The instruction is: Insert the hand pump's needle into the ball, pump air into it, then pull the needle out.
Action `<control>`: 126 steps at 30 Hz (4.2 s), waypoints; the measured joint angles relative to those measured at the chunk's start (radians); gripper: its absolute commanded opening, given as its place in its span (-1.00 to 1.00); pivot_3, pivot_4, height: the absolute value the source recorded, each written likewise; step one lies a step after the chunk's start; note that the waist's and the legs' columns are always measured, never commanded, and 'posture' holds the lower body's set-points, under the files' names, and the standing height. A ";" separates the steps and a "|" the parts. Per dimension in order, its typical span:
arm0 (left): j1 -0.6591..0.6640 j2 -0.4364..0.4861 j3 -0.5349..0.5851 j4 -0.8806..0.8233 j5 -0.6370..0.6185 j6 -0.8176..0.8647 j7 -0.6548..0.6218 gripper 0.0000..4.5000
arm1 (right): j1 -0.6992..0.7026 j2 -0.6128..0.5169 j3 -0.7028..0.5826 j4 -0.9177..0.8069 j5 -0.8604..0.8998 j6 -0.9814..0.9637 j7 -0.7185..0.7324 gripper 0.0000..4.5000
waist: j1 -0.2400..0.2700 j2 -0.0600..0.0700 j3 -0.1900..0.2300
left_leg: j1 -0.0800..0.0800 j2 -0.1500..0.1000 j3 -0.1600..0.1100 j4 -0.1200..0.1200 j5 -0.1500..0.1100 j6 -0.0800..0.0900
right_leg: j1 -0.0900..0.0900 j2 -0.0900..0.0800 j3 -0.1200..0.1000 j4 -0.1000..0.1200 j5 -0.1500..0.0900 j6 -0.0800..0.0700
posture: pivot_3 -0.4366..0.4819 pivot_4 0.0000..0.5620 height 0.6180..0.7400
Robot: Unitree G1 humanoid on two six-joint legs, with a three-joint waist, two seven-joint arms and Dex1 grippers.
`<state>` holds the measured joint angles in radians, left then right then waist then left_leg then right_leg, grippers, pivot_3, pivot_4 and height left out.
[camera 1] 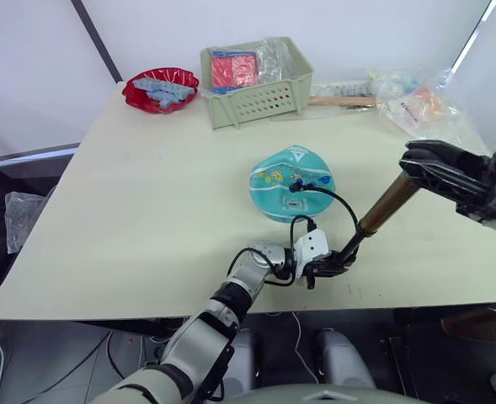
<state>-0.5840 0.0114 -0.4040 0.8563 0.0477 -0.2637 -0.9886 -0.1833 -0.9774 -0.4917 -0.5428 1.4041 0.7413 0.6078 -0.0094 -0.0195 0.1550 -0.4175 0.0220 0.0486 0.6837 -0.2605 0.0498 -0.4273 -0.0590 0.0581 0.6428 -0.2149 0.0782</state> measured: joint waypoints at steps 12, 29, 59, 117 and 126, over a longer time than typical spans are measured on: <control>0.004 0.005 0.002 0.009 0.038 -0.016 0.001 -0.54 | 0.056 0.077 0.041 -0.025 -0.090 -0.046 0.034 -0.27 | -0.005 -0.008 -0.013 | 0.005 0.001 -0.002 0.000 -0.001 0.002 | 0.006 0.001 -0.003 -0.001 -0.002 -0.003 | -0.05 -0.47 0.96; -0.026 -0.038 0.013 0.132 0.079 -0.109 0.054 -0.54 | 0.271 0.284 0.352 0.033 -0.552 -0.291 0.094 -0.27 | 0.002 -0.011 -0.030 | 0.013 0.002 -0.003 0.000 -0.003 0.003 | 0.017 -0.004 -0.006 -0.005 -0.003 -0.004 | -0.05 -0.47 0.96; -0.070 -0.081 0.042 0.223 0.087 -0.187 0.086 -0.54 | 0.063 0.006 0.044 0.088 -0.195 0.003 0.164 -0.27 | 0.024 0.010 -0.014 | 0.001 -0.003 -0.014 0.000 -0.002 0.005 | 0.016 -0.012 -0.019 -0.017 0.000 0.000 | -0.05 -0.47 0.96; -0.058 -0.071 0.073 0.231 0.115 -0.190 0.045 -0.54 | 0.249 0.283 0.317 0.085 -0.607 -0.267 0.215 -0.27 | 0.013 0.001 -0.033 | 0.004 0.001 -0.017 -0.002 -0.003 0.006 | 0.018 -0.004 -0.022 -0.018 -0.002 -0.004 | -0.05 -0.47 0.96; -0.047 -0.082 0.085 0.231 0.096 -0.190 0.018 -0.54 | 0.163 0.193 0.211 0.094 -0.440 -0.117 0.215 -0.27 | 0.023 0.003 -0.026 | 0.000 0.000 -0.017 -0.002 -0.003 0.006 | 0.016 -0.008 -0.022 -0.018 -0.001 -0.004 | -0.05 -0.47 0.96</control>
<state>-0.6314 -0.0707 -0.3192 1.0874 0.1432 -0.4536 -0.9711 -0.0202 -0.7848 -0.2811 -0.4490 0.9646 0.6244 0.8225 0.0135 -0.0160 0.1287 -0.4171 0.0222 0.0316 0.6815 -0.2634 0.0560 -0.4116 -0.0670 0.0364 0.6246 -0.2164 0.0741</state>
